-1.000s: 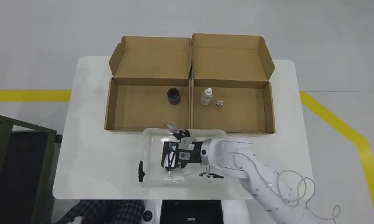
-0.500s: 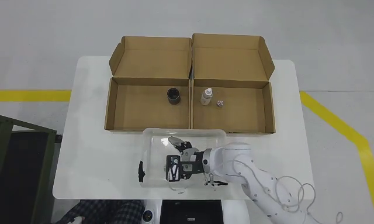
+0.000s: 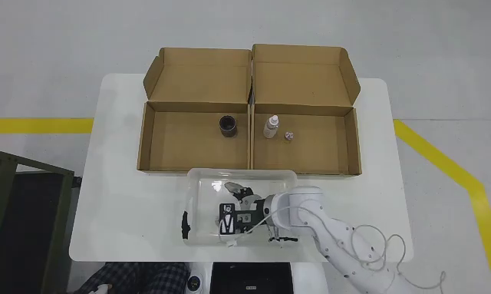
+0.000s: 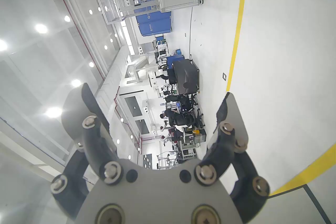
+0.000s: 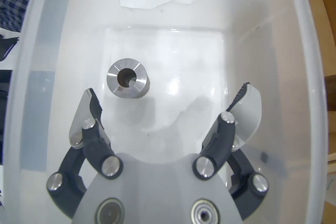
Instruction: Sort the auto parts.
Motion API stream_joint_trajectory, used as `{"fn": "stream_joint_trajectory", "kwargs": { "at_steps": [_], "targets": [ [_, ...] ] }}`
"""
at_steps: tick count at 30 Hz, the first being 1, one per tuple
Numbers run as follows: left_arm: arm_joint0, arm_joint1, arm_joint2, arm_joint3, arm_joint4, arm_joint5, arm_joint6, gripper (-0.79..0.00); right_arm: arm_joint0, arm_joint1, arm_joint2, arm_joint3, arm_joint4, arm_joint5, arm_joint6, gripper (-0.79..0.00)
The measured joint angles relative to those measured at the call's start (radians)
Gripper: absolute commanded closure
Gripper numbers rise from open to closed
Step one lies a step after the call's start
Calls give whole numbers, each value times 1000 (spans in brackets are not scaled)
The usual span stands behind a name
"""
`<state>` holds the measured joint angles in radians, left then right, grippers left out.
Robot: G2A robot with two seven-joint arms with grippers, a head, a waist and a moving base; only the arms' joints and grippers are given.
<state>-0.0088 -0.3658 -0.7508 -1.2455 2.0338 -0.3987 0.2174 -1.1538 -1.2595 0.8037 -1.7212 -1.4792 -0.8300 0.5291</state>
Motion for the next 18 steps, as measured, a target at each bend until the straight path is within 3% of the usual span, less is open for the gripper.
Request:
{"fn": "stream_joint_trajectory", "kwargs": {
  "at_steps": [7,12,18],
  "targets": [
    [0,0,0,0,0,0,0,-785,26,-9,-42,50,-2,7,-6,-637],
    [0,0,0,0,0,0,0,-785,34,-13,-58,60,3,13,-28,-385],
    [0,0,0,0,0,0,0,-785,41,-14,-70,66,6,11,-44,-215]
  ]
}}
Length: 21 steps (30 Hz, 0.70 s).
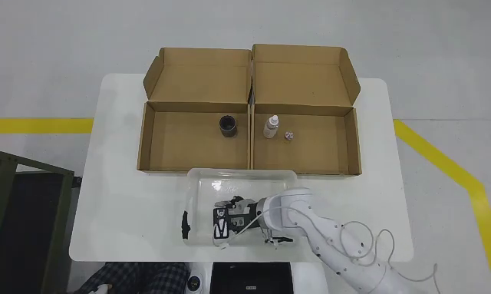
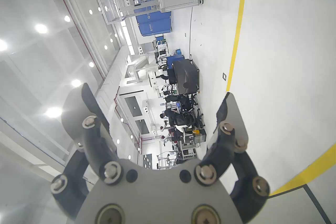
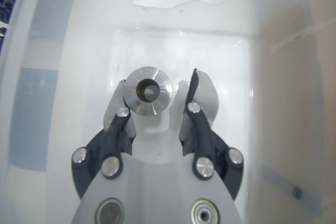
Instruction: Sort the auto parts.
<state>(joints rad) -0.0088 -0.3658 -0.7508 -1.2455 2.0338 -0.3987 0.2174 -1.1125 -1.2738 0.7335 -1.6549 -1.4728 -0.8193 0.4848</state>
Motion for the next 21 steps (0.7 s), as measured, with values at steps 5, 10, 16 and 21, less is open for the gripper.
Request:
{"fn": "stream_joint_trajectory", "kwargs": {
  "at_steps": [5,10,16,21],
  "targets": [
    [0,0,0,0,0,0,0,-785,6,-1,-8,-9,10,-8,-8,0],
    [0,0,0,0,0,0,0,-785,8,-1,-9,-24,28,-13,-19,0],
    [0,0,0,0,0,0,0,-785,4,4,9,-50,68,-16,-40,0],
    [0,0,0,0,0,0,0,-785,-3,9,39,-78,120,-1,-58,0]
  ]
}}
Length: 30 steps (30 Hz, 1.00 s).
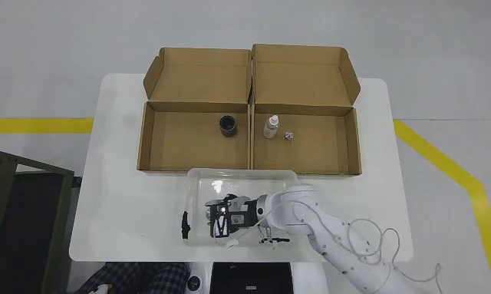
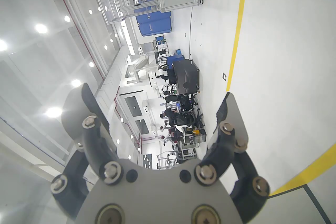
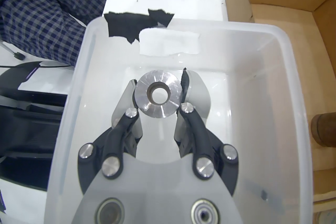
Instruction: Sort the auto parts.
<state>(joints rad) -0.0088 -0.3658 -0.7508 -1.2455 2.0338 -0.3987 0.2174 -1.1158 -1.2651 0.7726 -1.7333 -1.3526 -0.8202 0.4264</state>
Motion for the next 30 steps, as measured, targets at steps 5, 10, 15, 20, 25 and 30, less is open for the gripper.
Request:
{"fn": "stream_joint_trajectory", "kwargs": {
  "at_steps": [5,10,15,20,25,30],
  "targets": [
    [0,0,0,0,0,0,0,-785,-10,7,40,-32,49,17,-33,0],
    [0,0,0,0,0,0,0,-785,-23,15,81,-63,87,18,-72,0],
    [0,0,0,0,0,0,0,-785,-38,24,123,-85,117,9,-145,0],
    [0,0,0,0,0,0,0,-785,-56,30,161,-83,139,12,-241,0],
    [0,0,0,0,0,0,0,-785,-68,36,195,-80,149,7,-317,0],
    [0,0,0,0,0,0,0,-785,-79,42,228,-83,162,0,-369,0]
  ]
}}
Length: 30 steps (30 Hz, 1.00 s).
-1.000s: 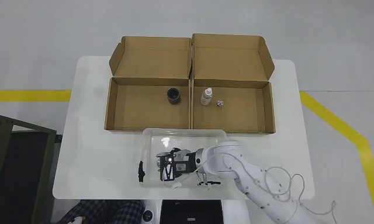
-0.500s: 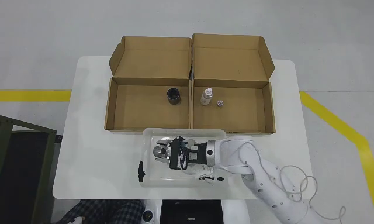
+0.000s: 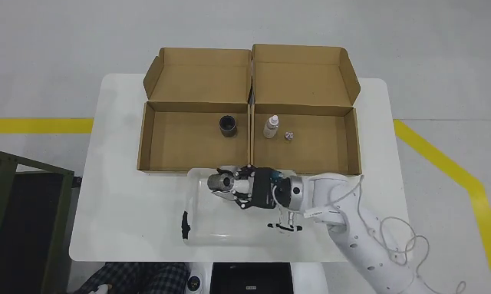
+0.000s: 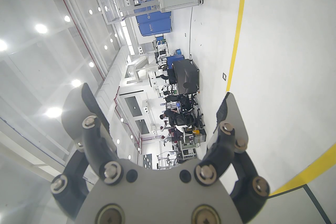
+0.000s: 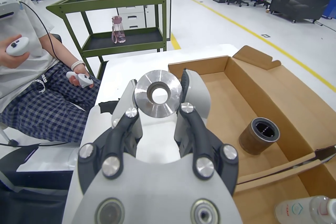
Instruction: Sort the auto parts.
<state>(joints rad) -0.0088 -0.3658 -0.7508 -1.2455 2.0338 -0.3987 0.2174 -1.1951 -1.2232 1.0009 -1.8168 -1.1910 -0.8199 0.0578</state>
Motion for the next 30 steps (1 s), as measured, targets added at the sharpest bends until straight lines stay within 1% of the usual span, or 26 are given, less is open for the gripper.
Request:
{"fn": "stream_joint_trajectory", "kwargs": {
  "at_steps": [9,20,30],
  "targets": [
    [0,0,0,0,0,0,0,-785,-12,8,34,-8,20,-10,-44,0],
    [0,0,0,0,0,0,0,-785,1,9,31,11,17,-8,-76,0],
    [0,0,0,0,0,0,0,-785,29,4,13,43,2,52,-26,0]
  ]
}}
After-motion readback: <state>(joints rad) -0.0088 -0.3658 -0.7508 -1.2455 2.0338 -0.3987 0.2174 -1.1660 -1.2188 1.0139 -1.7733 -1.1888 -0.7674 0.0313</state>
